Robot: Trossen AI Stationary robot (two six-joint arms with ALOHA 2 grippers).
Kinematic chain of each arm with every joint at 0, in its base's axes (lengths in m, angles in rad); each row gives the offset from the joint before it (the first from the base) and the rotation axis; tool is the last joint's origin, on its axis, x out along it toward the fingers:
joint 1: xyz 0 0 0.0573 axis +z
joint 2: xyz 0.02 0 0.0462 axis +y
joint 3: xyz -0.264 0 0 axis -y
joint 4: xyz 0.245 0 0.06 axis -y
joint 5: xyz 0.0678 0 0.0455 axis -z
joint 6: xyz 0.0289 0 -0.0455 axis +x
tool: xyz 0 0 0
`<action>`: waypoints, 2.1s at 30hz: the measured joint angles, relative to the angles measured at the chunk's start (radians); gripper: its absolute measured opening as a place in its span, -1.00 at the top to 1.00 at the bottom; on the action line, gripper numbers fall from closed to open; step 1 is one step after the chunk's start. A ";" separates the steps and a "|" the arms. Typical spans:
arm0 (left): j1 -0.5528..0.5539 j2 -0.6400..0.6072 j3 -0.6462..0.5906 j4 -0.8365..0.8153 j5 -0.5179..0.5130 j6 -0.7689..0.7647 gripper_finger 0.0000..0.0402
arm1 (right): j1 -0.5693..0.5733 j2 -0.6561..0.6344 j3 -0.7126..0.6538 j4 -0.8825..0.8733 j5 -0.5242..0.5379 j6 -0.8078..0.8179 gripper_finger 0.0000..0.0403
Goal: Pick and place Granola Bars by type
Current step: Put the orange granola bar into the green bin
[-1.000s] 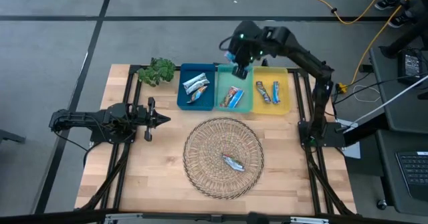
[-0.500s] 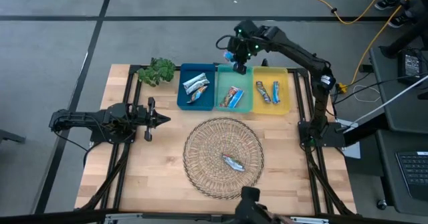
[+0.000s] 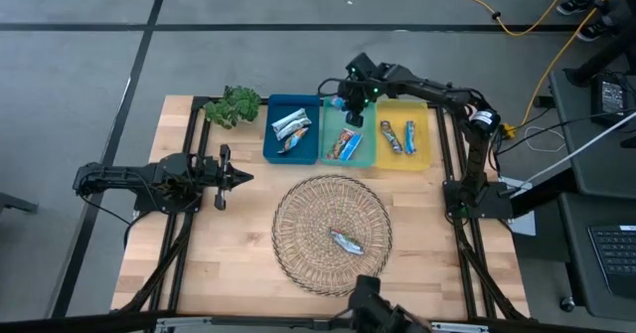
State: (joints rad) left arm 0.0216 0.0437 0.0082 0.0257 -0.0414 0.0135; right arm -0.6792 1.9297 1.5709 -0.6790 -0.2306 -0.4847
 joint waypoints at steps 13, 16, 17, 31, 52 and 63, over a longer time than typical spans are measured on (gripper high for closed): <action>0.000 0.000 0.000 0.000 0.000 0.000 0.98 | -0.065 -0.001 -0.164 0.157 0.000 -0.021 0.92; 0.000 0.000 0.000 0.000 0.000 0.000 0.98 | -0.086 -0.001 -0.188 0.165 0.000 -0.021 0.93; 0.000 0.000 0.000 0.000 0.000 0.000 0.98 | -0.094 -0.001 -0.195 0.169 0.000 -0.021 0.92; 0.000 0.000 0.000 0.000 0.000 0.000 0.98 | -0.123 0.016 -0.215 0.172 -0.097 -0.018 0.91; 0.000 0.000 0.000 0.000 -0.001 0.000 0.98 | -0.122 0.065 -0.215 0.186 -0.120 0.012 0.64; 0.000 0.000 0.000 0.000 -0.002 0.000 0.98 | -0.118 0.065 -0.136 0.094 -0.123 0.039 0.21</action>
State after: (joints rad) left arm 0.0219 0.0437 0.0083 0.0257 -0.0429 0.0135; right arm -0.7975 1.9949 1.4350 -0.5845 -0.3534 -0.4458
